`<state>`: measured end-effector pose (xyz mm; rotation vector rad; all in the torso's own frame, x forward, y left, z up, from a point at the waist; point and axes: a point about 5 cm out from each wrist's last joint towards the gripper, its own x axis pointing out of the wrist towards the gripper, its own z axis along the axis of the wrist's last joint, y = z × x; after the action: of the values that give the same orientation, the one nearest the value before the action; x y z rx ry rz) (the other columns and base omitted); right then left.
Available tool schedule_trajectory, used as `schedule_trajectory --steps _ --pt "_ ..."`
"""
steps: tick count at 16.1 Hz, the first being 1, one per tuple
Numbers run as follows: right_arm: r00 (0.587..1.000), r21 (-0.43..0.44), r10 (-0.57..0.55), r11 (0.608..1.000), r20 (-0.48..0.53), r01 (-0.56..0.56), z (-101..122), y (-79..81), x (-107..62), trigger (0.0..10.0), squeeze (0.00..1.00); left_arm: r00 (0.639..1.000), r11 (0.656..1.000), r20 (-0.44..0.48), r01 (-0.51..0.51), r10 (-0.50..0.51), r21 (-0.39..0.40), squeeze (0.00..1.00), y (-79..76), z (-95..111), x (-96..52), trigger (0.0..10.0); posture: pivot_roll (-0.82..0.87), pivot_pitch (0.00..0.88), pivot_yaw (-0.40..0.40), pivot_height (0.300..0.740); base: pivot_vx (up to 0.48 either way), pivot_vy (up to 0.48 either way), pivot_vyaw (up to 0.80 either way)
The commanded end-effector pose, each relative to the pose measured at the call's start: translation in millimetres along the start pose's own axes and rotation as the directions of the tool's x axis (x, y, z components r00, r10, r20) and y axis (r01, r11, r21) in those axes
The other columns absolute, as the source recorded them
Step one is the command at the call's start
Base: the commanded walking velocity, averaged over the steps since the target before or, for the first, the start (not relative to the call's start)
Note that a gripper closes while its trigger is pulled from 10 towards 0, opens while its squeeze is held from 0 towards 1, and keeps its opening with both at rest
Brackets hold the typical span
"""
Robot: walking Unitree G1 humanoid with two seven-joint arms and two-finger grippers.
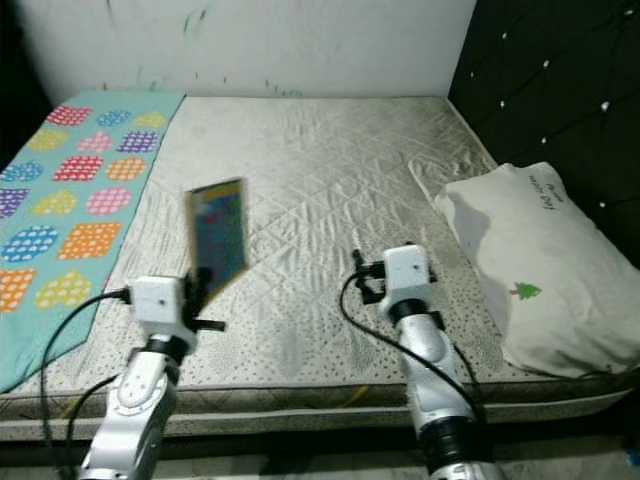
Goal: Clean up the room
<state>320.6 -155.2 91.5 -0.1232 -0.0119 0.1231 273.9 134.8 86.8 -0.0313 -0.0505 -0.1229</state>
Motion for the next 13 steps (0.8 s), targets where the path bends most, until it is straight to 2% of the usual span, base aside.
schedule_trajectory --steps 1,10,13 --pt "1.000 -0.004 0.009 1.000 0.010 -0.009 3.9 3.1 3.4 10.0 0.00 0.999 1.000 0.047 -0.021 0.020 0.007 0.00 5.2 11.0 3.7 10.0 0.07 0.014 -0.029 0.740 0.000 -0.341 0.00" --pt "1.000 -0.026 0.025 0.999 0.013 -0.025 3.3 4.7 2.3 10.0 0.00 0.999 1.000 0.043 -0.023 0.023 0.001 0.00 3.5 9.7 3.9 10.0 0.06 0.017 -0.032 0.740 0.000 -0.343 0.00" --pt "0.999 -0.031 0.030 0.999 0.012 -0.030 2.8 5.6 2.2 10.0 0.00 0.998 1.000 0.067 -0.017 0.018 -0.010 0.00 3.2 11.1 2.1 10.0 0.07 0.019 -0.034 0.740 0.000 0.000 0.00"
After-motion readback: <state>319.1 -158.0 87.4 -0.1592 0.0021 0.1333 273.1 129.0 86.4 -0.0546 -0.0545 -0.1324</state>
